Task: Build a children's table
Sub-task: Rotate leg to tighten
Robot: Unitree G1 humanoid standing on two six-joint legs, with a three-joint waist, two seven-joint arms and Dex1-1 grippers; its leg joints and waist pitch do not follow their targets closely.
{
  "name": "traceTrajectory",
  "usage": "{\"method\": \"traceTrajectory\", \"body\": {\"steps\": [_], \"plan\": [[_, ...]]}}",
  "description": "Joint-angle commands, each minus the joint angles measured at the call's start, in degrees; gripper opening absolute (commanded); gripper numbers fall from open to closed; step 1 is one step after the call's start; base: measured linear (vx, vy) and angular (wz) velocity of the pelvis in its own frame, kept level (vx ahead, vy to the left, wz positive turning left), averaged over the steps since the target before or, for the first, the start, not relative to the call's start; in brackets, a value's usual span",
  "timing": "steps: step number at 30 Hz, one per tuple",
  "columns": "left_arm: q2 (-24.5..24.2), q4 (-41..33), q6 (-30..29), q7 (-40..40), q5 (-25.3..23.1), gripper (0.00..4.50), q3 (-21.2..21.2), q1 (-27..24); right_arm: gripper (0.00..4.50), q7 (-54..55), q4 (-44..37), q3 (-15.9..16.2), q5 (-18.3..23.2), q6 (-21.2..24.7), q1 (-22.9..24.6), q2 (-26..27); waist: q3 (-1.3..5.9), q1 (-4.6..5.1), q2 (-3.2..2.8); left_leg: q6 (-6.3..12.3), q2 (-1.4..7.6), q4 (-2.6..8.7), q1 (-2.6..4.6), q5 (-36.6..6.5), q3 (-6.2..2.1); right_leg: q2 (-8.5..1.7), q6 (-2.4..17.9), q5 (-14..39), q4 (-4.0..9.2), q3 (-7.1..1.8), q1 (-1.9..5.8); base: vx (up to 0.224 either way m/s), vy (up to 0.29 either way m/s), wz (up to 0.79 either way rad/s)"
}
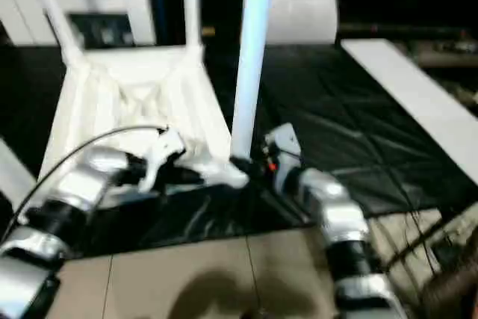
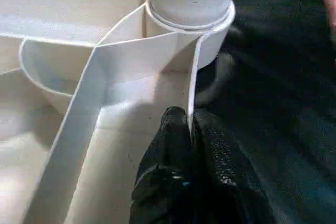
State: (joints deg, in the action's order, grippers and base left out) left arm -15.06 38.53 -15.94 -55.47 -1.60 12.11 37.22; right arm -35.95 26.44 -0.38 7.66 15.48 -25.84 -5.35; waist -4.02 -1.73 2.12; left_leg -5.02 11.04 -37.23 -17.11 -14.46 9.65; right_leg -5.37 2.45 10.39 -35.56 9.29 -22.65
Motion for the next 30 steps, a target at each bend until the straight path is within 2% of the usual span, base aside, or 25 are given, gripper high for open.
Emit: {"method": "traceTrajectory", "body": {"steps": [1,2,3,4,5,6,7,8,9,10,11,12,13,14,16,17,19,20,21,22,24,26,28,29,30], "plan": [[6.85,-4.04,-0.62,9.69,3.03,0.00,-3.27,5.42,1.89,7.61,3.98,4.06,0.18,3.28,-2.87,9.38,4.59,-0.14,0.20,2.09,-1.29,1.36,-2.55,-8.91,-0.43,-7.72,-9.60,54.02,10.30,-2.24,4.95,0.056,-0.014,-0.35],[7.94,-4.14,-1.05,11.66,3.03,0.00,-3.85,5.92,1.89,11.46,5.86,2.70,0.28,3.02,-4.38,11.16,3.84,0.30,-0.01,2.22,0.14,1.90,-2.31,-8.95,-0.99,-6.44,-11.00,50.91,12.16,0.52,3.84,0.070,0.044,-0.32],[8.38,-4.18,-1.25,12.33,3.06,0.00,-4.05,6.15,1.89,13.33,6.80,2.02,0.30,2.86,-5.15,11.90,5.18,1.03,-2.35,1.49,2.74,3.81,-2.41,-9.03,-2.58,-5.72,-8.68,36.04,10.36,1.31,5.36,0.070,0.044,-0.32],[8.73,-4.21,-1.40,12.86,3.09,0.00,-4.21,6.32,1.89,14.80,7.55,1.49,0.32,2.73,-5.76,12.48,5.39,1.51,-3.48,3.55,7.48,6.68,-4.17,-10.40,-4.95,-5.37,-3.67,16.45,3.75,-0.96,6.62,0.035,0.060,-0.14],[9.27,-4.56,-1.84,13.64,2.97,0.00,-4.30,6.54,1.89,17.03,8.65,0.01,0.97,2.65,-6.86,13.76,5.29,1.37,-3.50,4.11,8.06,7.61,-3.07,-11.55,-5.04,-5.09,-0.92,9.42,2.77,-2.23,5.41,0.052,0.046,0.03],[9.56,-4.70,-1.91,14.20,2.82,0.00,-4.33,6.70,1.89,17.87,9.18,-0.69,1.35,2.11,-7.57,14.51,4.12,1.43,-1.95,1.24,4.25,6.57,-1.42,-15.51,-2.71,-5.21,3.46,12.94,6.68,-2.39,2.91,0.052,0.046,0.03],[9.73,-5.00,-2.17,14.72,2.66,0.00,-4.30,6.77,1.89,18.41,9.10,-0.91,1.15,1.46,-7.92,15.08,3.95,1.18,-0.20,0.42,-0.31,4.15,-0.37,-13.49,-0.86,-4.52,0.03,30.99,9.37,-1.12,1.99,0.067,0.044,0.12],[9.81,-5.18,-2.37,15.03,2.56,0.00,-4.30,6.78,1.89,18.70,8.83,-0.89,0.76,1.09,-7.99,15.33,4.29,0.76,-0.45,1.30,-0.66,4.27,-0.75,-11.32,-0.69,-5.46,-0.64,34.24,9.45,-1.63,2.88,0.000,0.000,0.00],[9.36,-5.16,-2.18,15.12,1.89,0.00,-4.15,6.84,2.24,18.11,8.02,-0.36,-0.27,-0.31,-7.99,15.43,4.66,0.79,-0.83,3.03,0.40,5.19,-2.84,-6.86,-1.36,-5.23,-1.78,33.11,9.17,-1.45,4.14,0.000,0.000,0.00],[9.34,-5.16,-2.17,15.12,1.87,0.00,-4.15,6.85,2.24,18.10,8.01,-0.35,-0.30,-0.36,-8.00,15.43,5.06,0.74,-1.26,3.00,1.45,5.65,-2.55,-4.13,-1.64,-4.92,-1.00,27.51,8.87,-1.71,3.59,0.000,0.000,0.00],[9.34,-5.16,-2.17,15.12,1.87,0.00,-4.15,6.85,2.24,18.10,8.01,-0.35,-0.30,-0.36,-8.00,15.43,5.17,0.85,-1.24,3.03,1.86,5.76,-2.72,-2.76,-1.82,-4.74,0.21,23.85,8.25,-1.88,3.55,0.000,0.000,0.00],[8.25,-5.26,-1.50,14.41,1.24,0.00,-4.09,6.46,2.47,16.76,6.77,0.19,-0.72,-1.43,-7.18,14.64,5.23,0.96,-1.21,3.56,2.51,5.80,-3.02,0.02,-1.98,-4.58,3.97,16.18,6.71,-2.35,3.40,0.000,0.000,0.00],[7.13,-5.64,-1.07,13.51,1.07,0.00,-3.81,5.95,2.65,15.67,5.84,1.05,-1.10,-2.01,-6.17,13.34,5.24,0.98,-1.16,3.82,2.50,5.79,-3.10,0.19,-1.96,-4.58,4.76,15.12,6.48,-2.44,3.44,0.000,0.000,0.00],[6.49,-5.91,-0.85,12.73,1.06,0.00,-3.59,5.60,2.65,14.96,5.06,1.56,-1.42,-2.41,-5.36,12.47,5.36,0.87,-0.86,4.49,2.25,5.66,-3.22,0.52,-1.74,-4.71,5.63,13.99,6.28,-2.60,3.64,0.000,0.000,0.00],[5.05,-6.35,-0.38,11.09,0.90,0.00,-3.19,4.80,2.72,13.16,2.61,2.40,-1.95,-2.56,-3.13,10.28,5.45,0.70,-0.83,5.79,2.03,5.59,-3.65,2.16,-1.64,-4.62,5.99,11.96,5.87,-2.69,3.99,0.000,0.000,0.00],[4.73,-6.44,-0.20,10.69,0.84,0.00,-3.09,4.61,2.83,12.76,2.04,2.57,-2.08,-2.61,-2.61,9.76,5.51,0.78,-0.51,6.16,1.92,5.51,-4.00,2.86,-1.67,-4.57,5.76,11.26,5.70,-2.66,4.24,0.000,0.000,0.00],[2.10,-6.65,2.35,6.93,-0.03,0.00,-1.65,3.38,3.07,9.67,-2.00,2.75,-1.82,-3.42,0.73,6.43,5.81,0.65,-0.71,7.40,1.97,5.21,-4.02,4.84,-1.60,-4.55,6.23,9.05,5.40,-2.71,3.97,0.000,0.000,0.00],[1.85,-6.58,2.64,6.71,-0.16,0.00,-1.54,3.31,3.11,9.37,-2.37,2.70,-1.72,-3.52,1.03,6.13,5.94,0.52,-0.43,7.56,2.03,5.15,-3.97,5.61,-1.64,-4.42,5.99,8.21,5.24,-2.79,3.95,0.000,0.000,0.00],[0.08,-5.62,5.79,5.22,-1.08,0.00,-0.86,3.03,3.29,6.50,-5.58,1.75,0.06,-3.09,3.28,3.99,5.94,0.39,-0.46,8.54,1.98,5.02,-4.18,7.00,-1.53,-4.36,6.53,6.60,4.97,-2.82,3.83,0.000,0.000,0.00],[-0.84,-4.85,7.20,4.92,-1.57,0.00,-0.65,3.03,3.42,5.05,-7.37,1.02,1.06,-2.65,4.50,2.91,5.89,0.08,-0.22,9.23,2.32,5.03,-3.98,7.37,-1.44,-4.36,6.36,6.40,4.99,-2.89,3.54,0.000,0.000,0.00],[-2.50,-3.40,10.36,4.19,-2.46,0.00,-0.19,3.14,3.51,3.21,-10.25,-0.13,2.46,-1.91,6.56,1.29,5.51,-0.68,-0.51,9.28,2.50,5.21,-3.71,6.19,-1.43,-4.26,5.32,8.99,5.54,-2.78,3.27,0.000,0.000,0.00],[-4.17,-2.30,13.11,3.25,-3.21,0.00,0.51,3.19,3.60,1.54,-13.16,-0.71,3.64,-1.66,8.74,-0.17,5.31,-0.85,-0.57,7.63,2.51,5.41,-3.66,3.70,-1.35,-4.35,4.14,12.77,5.98,-2.67,3.19,0.000,0.000,0.00],[-6.16,-2.00,14.58,2.30,-3.89,0.00,1.09,2.80,3.72,-1.43,-16.94,-0.21,4.77,-1.76,11.80,-2.28,5.06,-1.11,-0.59,5.54,2.19,5.64,-3.40,-0.31,-1.07,-4.30,1.96,18.16,7.09,-2.51,3.07,0.000,0.000,0.00],[-6.39,-1.99,14.61,2.21,-3.86,0.00,1.03,2.74,3.85,-1.77,-17.47,-0.15,4.94,-1.80,12.23,-2.55,5.03,-1.26,-0.96,5.17,2.15,5.66,-3.37,-0.86,-1.04,-4.23,1.56,18.75,7.17,-2.42,3.13,0.000,0.000,0.00],[-6.93,-1.95,14.71,1.97,-3.74,0.00,0.84,2.59,3.97,-2.55,-18.79,-0.04,5.38,-1.87,13.29,-3.16,5.08,-1.38,-0.67,4.44,2.15,5.69,-3.48,-1.94,-1.06,-4.20,0.47,19.86,7.42,-2.30,3.17,0.000,0.000,0.00]]}}
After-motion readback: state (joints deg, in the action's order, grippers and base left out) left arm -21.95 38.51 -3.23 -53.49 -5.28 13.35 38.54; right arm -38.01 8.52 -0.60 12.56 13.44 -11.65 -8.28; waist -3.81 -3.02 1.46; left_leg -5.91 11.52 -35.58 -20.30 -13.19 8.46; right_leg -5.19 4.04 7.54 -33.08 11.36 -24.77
